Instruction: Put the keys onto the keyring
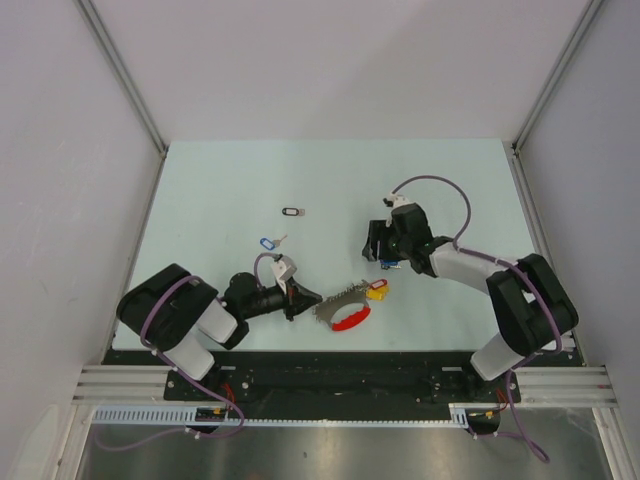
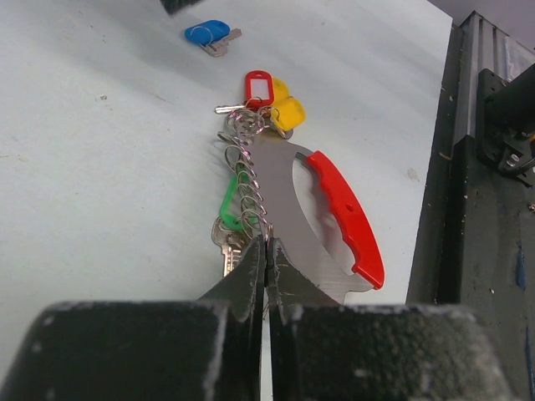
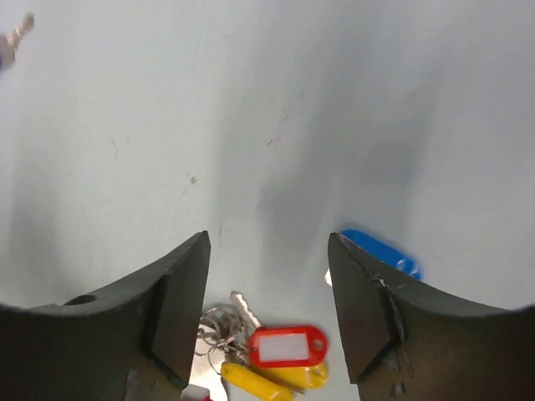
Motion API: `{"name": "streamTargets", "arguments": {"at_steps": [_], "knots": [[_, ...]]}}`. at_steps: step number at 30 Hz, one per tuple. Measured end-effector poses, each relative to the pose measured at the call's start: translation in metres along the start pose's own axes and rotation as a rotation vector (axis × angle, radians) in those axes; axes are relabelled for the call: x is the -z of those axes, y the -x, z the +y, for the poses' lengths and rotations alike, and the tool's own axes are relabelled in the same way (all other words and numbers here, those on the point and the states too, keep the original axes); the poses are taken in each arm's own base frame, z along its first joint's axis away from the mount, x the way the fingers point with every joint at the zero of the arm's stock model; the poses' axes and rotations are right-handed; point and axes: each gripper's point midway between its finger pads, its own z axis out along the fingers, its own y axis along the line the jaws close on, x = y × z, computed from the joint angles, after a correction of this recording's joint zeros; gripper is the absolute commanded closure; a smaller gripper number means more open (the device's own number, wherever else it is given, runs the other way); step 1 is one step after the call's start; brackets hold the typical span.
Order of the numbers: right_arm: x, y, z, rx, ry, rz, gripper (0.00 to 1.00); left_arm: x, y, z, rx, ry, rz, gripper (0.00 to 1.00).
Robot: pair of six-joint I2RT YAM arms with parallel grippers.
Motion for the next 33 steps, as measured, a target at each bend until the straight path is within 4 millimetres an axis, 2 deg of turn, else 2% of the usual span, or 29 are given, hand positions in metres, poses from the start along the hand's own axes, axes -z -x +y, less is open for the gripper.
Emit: {"name": "streamTargets", "arguments": {"at_steps": [4,7,11,18,27,33], "knots": [[0.011,0.029,-0.029,-0.031,-0.030,-0.055,0.30,-0.001,0.000,0.000,0.001,-0.006,0.002,1.00],[0.015,0.032,-0.049,-0.060,-0.049,-0.048,0.30,-0.001,0.000,-0.001,0.001,-0.011,0.003,1.00],[0.015,0.028,-0.064,-0.087,-0.043,-0.015,0.30,-0.001,0.000,-0.001,0.001,-0.012,0.004,0.99],[0.003,0.000,-0.064,-0.094,-0.004,0.089,0.31,-0.001,-0.001,-0.001,0.001,-0.012,0.004,1.00],[0.006,-0.001,-0.057,-0.042,0.015,0.091,0.34,-0.001,-0.001,-0.001,0.001,-0.012,0.004,1.00],[0.018,0.003,-0.037,0.064,-0.024,-0.028,0.46,-0.001,-0.001,-0.001,0.001,-0.012,0.004,1.00]]}}
